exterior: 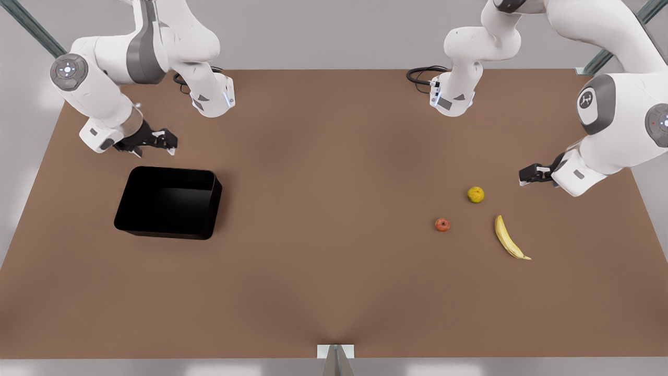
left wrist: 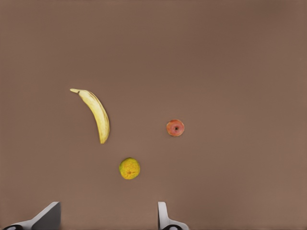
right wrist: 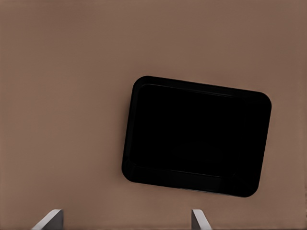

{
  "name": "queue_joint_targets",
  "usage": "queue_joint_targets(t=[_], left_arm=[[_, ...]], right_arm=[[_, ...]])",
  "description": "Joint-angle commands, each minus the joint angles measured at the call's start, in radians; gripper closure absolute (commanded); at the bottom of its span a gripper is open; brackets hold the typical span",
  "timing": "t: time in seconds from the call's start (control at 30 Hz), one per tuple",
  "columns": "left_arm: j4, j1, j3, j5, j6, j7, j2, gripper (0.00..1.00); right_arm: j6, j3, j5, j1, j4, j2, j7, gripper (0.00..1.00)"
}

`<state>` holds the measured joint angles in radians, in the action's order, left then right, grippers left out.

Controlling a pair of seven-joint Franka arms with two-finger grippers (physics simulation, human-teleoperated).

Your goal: Place the storage box in the middle with the right arm, and place the apple in the storage box with the left arm

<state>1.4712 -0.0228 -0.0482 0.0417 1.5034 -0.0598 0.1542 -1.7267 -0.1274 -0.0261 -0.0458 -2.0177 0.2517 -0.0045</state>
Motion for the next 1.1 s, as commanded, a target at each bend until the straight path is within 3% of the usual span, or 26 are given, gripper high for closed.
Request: queue_joint_targets(t=[0.0,0.07,0.13,0.27,0.37,0.57,0.8,1.07], left_arm=[[0.000,-0.002,0.001,0.000,0.000,0.003,-0.002,0.00],[0.000,-0.002,-0.001,0.003,-0.014,0.002,-0.011,0.00],[0.000,-0.002,0.002,0.018,-0.026,0.121,-0.015,0.00],[0.006,0.000,0.001,0.302,-0.003,0.876,0.073,0.00],[0.096,-0.002,0.030,0.550,0.245,1.247,0.156,0.00],[0.452,-0.036,0.136,1.014,0.759,1.232,0.165,0.00],[0.633,-0.037,0.111,1.366,0.778,1.051,0.179,0.00],[0.636,-0.036,-0.002,1.577,0.695,0.807,0.291,0.00]], right_arm=[[0.001,0.002,0.000,0.000,0.001,0.001,0.000,0.00],[0.002,0.003,0.000,-0.002,0.001,0.000,0.000,0.00],[-0.014,0.075,0.000,-0.058,0.005,-0.026,-0.101,0.00],[-0.067,0.106,0.008,-0.256,0.020,-0.153,-0.305,0.00],[-0.137,0.106,0.025,-0.333,0.014,-0.291,-0.295,0.00],[-0.292,0.110,-0.063,-0.359,0.025,-0.485,-0.296,0.00],[-0.347,0.112,-0.061,-0.398,0.019,-0.555,-0.305,0.00],[-0.353,0.114,-0.060,-0.439,0.005,-0.580,-0.362,0.00]])
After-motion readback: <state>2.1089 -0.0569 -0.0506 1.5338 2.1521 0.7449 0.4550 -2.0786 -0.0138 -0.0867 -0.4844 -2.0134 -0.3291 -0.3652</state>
